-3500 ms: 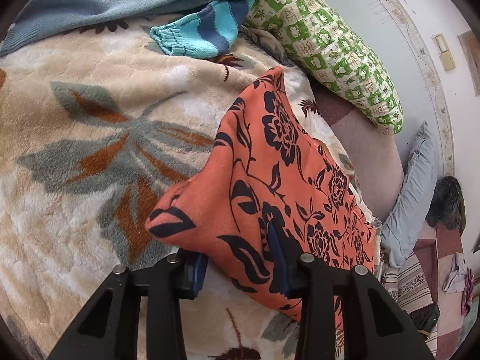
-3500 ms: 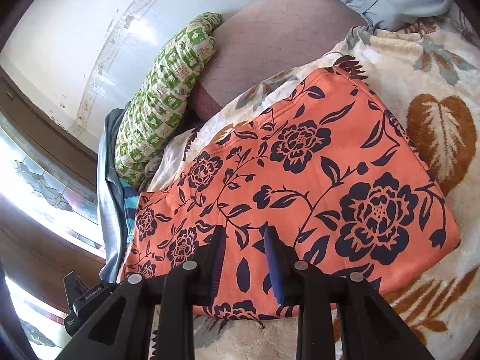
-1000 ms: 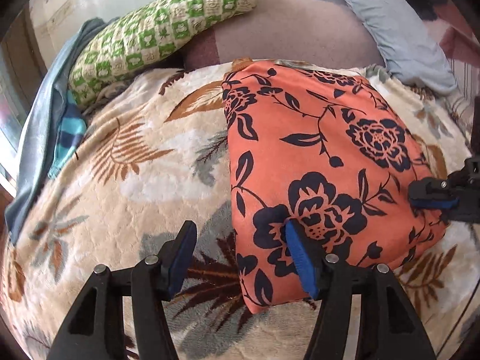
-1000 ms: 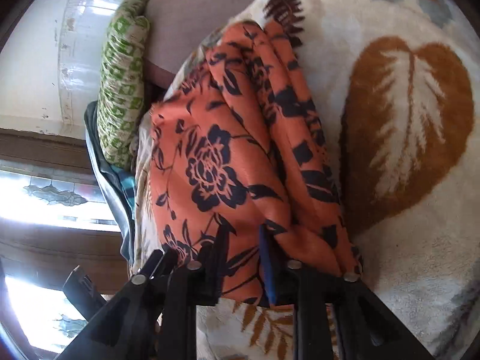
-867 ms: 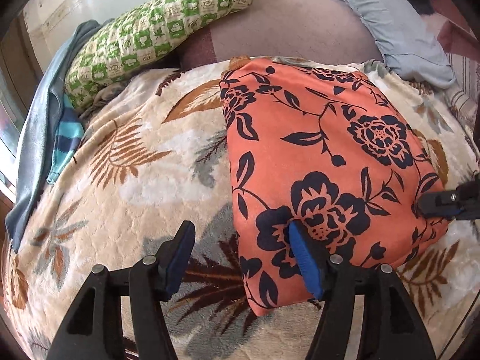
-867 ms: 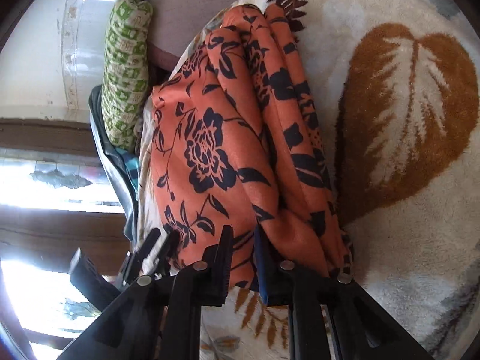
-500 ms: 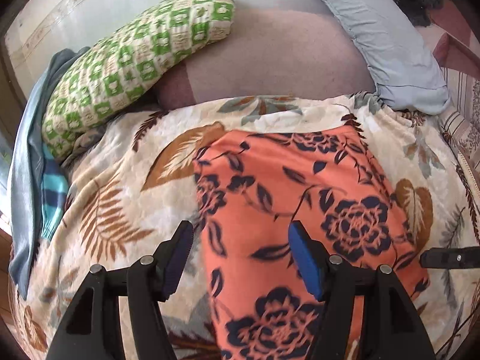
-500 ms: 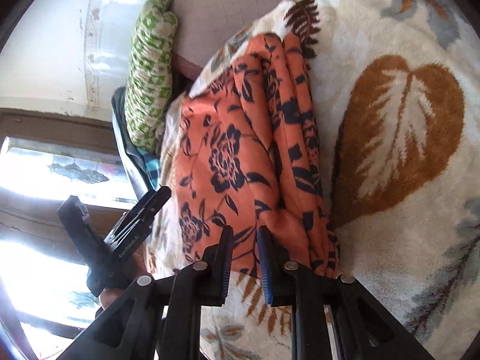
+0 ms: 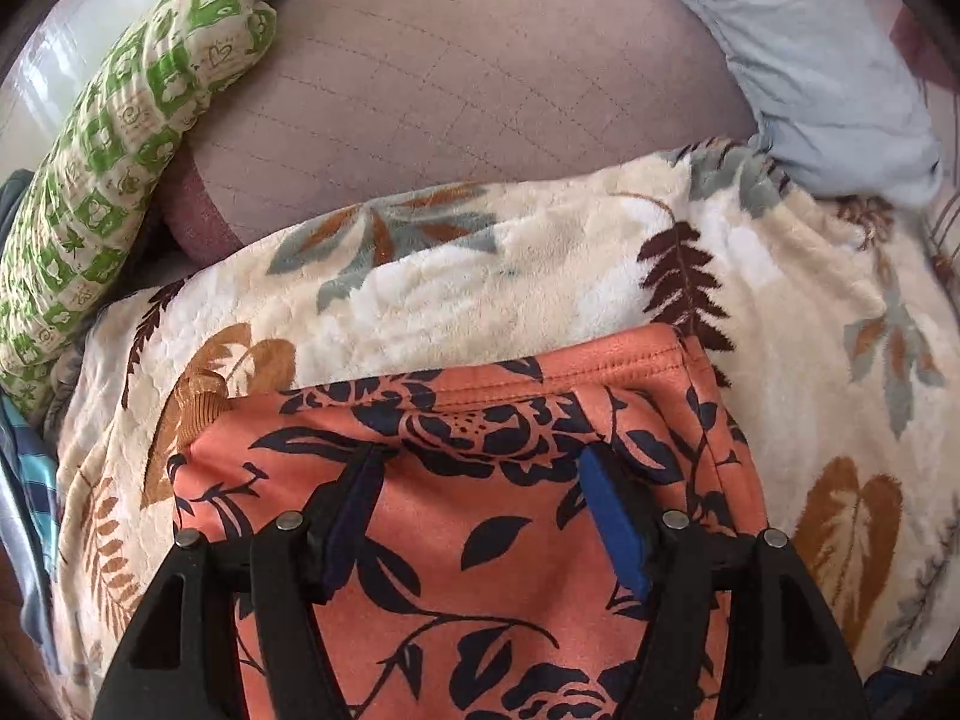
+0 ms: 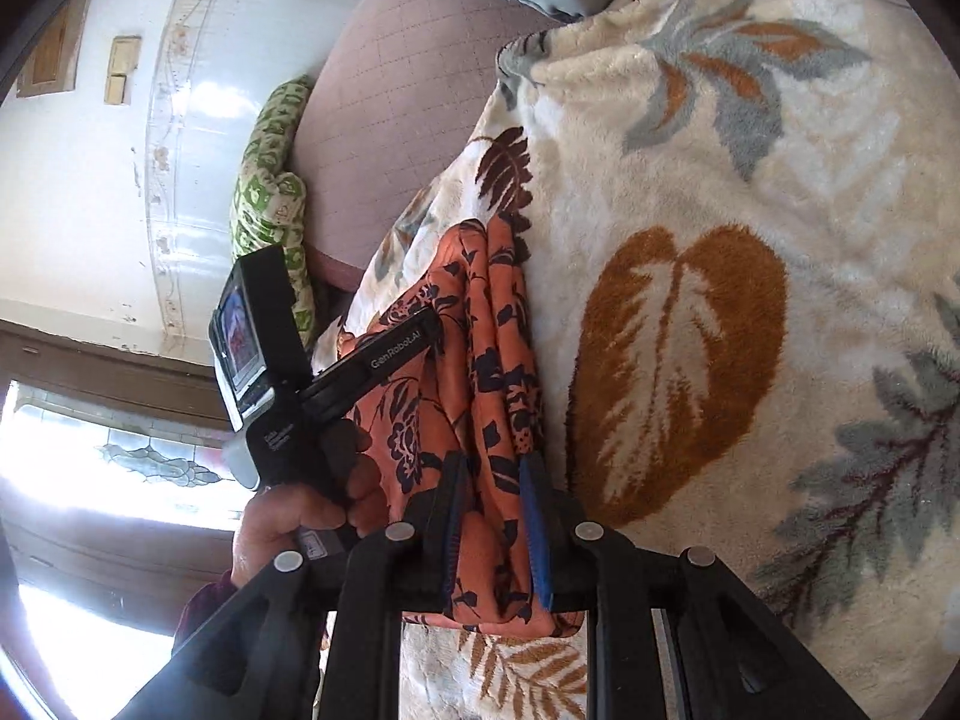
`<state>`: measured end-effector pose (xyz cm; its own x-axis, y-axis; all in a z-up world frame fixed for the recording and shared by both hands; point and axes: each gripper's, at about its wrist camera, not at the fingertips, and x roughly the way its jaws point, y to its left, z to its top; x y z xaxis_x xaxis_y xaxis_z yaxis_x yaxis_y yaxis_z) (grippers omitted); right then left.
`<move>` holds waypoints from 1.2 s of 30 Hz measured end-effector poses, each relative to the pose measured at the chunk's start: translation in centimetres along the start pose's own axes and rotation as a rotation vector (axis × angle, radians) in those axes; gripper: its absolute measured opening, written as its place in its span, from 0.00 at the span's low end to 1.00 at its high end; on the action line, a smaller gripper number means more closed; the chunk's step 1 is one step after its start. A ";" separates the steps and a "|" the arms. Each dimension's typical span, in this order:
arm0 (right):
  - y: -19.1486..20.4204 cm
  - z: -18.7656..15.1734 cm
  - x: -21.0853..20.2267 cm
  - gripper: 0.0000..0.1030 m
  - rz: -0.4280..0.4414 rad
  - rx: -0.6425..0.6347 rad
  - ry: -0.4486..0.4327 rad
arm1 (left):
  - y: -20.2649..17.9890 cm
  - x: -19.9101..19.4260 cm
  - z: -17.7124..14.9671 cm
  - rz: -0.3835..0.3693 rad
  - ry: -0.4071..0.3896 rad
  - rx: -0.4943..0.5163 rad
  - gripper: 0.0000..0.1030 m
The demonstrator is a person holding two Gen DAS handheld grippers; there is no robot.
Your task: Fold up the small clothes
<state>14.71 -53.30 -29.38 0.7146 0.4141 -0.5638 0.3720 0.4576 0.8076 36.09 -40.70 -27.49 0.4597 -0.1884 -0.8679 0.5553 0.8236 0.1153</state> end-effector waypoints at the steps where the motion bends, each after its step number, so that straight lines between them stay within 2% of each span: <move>1: 0.3 -0.1 0.0 0.21 0.009 -0.011 0.002 | 1.3 -0.9 -0.3 -0.026 -0.026 -0.026 0.67; 4: 1.5 -0.6 0.2 0.21 0.051 -0.043 0.008 | 5.4 -4.0 -1.1 -0.020 -0.093 -0.093 0.67; 6: 2.5 -1.0 0.6 0.21 0.098 -0.069 0.022 | 8.2 -4.8 -1.6 0.037 -0.105 -0.108 0.69; 7: 3.2 -1.3 1.0 0.21 0.119 -0.085 0.035 | 9.4 -4.6 -2.0 0.074 -0.097 -0.110 0.70; 9: 4.5 -2.0 2.0 0.21 0.132 -0.126 0.066 | 11.4 -3.3 -3.4 0.132 -0.021 -0.110 0.70; 11: 5.4 -2.8 3.3 0.21 0.089 -0.161 0.112 | 12.6 -1.5 -5.6 0.146 0.054 -0.104 0.70; 14: 4.4 -4.2 7.0 0.21 -0.098 -0.167 0.285 | 12.4 -2.9 -8.2 0.163 -0.035 -0.086 0.71; 15: 3.8 -4.6 7.8 0.19 -0.116 -0.154 0.320 | 12.2 -3.8 -8.7 0.160 -0.049 -0.077 0.71; 17: 4.0 -4.6 7.4 0.19 -0.103 -0.154 0.306 | 11.9 -6.2 -10.1 0.141 -0.099 -0.073 0.71; 20: 5.8 -4.5 5.6 0.22 -0.059 -0.233 0.243 | 10.7 -9.0 -12.9 0.126 -0.159 -0.022 0.71; 22: 5.7 -4.1 5.6 0.21 -0.051 -0.216 0.213 | 9.5 -10.2 -15.1 0.110 -0.187 0.019 0.74; 24: 5.0 -4.0 6.5 0.21 -0.120 -0.192 0.222 | 8.4 -9.8 -17.3 0.110 -0.164 0.060 0.83; 26: 4.2 -4.0 7.7 0.19 -0.116 -0.149 0.261 | 8.1 -8.1 -18.9 0.123 -0.089 0.062 0.84; 28: 4.6 -4.1 7.8 0.19 -0.135 -0.157 0.252 | 8.4 -8.3 -19.4 0.102 -0.124 0.022 0.85; 31: 5.2 -4.4 7.8 0.19 -0.160 -0.191 0.236 | 7.8 -9.0 -19.0 0.132 -0.128 0.071 0.85; 34: 4.9 -4.1 7.7 0.19 -0.130 -0.161 0.220 | 7.4 -9.3 -19.1 0.153 -0.130 0.083 0.85; 36: 5.1 -3.8 7.1 0.20 -0.078 -0.156 0.184 | 7.1 -9.8 -19.2 0.163 -0.148 0.087 0.85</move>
<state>19.47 -45.05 -29.97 0.5622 0.5021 -0.6572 0.3161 0.6038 0.7317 22.27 -22.72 -27.47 0.6412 -0.1378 -0.7549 0.5201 0.8014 0.2954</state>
